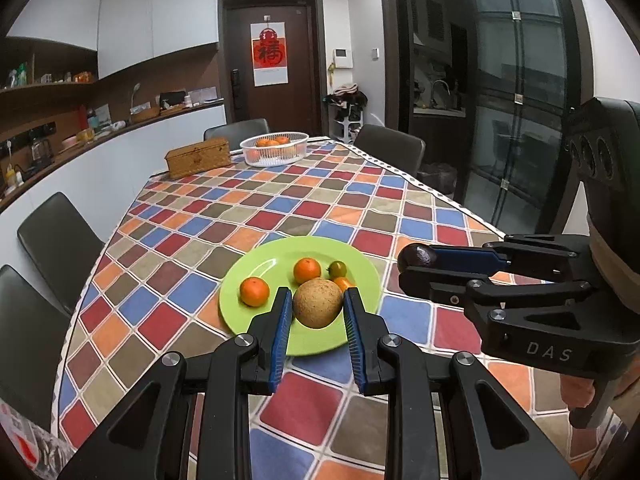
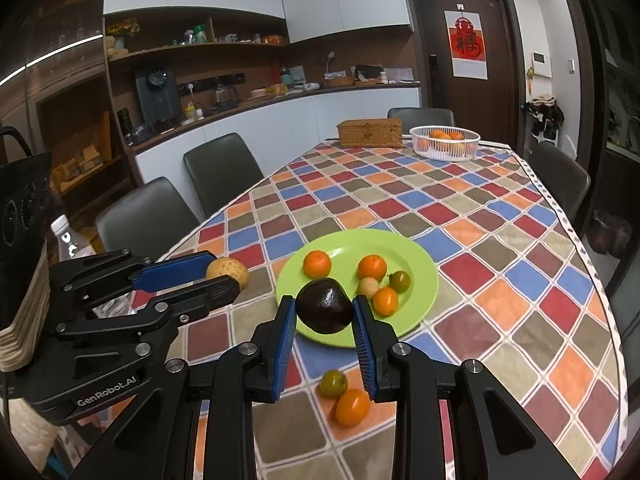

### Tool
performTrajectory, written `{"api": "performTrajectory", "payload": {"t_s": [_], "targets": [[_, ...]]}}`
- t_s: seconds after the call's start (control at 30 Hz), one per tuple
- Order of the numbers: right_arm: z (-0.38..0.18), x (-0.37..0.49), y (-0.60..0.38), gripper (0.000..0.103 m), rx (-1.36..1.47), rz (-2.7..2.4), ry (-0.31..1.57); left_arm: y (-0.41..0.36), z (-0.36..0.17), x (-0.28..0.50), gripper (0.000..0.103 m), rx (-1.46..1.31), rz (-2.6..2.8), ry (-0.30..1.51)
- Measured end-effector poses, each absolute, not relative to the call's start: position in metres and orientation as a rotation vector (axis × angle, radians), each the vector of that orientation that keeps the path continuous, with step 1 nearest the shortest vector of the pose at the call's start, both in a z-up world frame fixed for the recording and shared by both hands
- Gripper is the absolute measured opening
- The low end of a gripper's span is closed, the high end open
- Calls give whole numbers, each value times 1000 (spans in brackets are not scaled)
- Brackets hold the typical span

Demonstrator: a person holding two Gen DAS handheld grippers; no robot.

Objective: Organize fruits
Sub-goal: 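Carry the brown fruit and dark plum over the green plate, then lower both fruits onto the plate and open both tools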

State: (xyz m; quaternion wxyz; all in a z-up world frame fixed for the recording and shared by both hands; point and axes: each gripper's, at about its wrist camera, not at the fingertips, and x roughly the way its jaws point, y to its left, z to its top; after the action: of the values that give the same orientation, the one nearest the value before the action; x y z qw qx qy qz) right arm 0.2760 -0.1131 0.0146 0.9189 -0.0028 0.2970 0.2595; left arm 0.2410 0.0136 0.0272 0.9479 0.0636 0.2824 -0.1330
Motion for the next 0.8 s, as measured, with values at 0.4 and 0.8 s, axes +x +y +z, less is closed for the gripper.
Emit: {"api": "performTrajectory", "payload": {"t_s": [0.4,0.8], "targets": [[4,323,-98,30,-25,527,638,32,9,291,27,69,-278,611],[-29,372,-86,30,-18,513,739,40,-21,347,27,29,-290,676]]}}
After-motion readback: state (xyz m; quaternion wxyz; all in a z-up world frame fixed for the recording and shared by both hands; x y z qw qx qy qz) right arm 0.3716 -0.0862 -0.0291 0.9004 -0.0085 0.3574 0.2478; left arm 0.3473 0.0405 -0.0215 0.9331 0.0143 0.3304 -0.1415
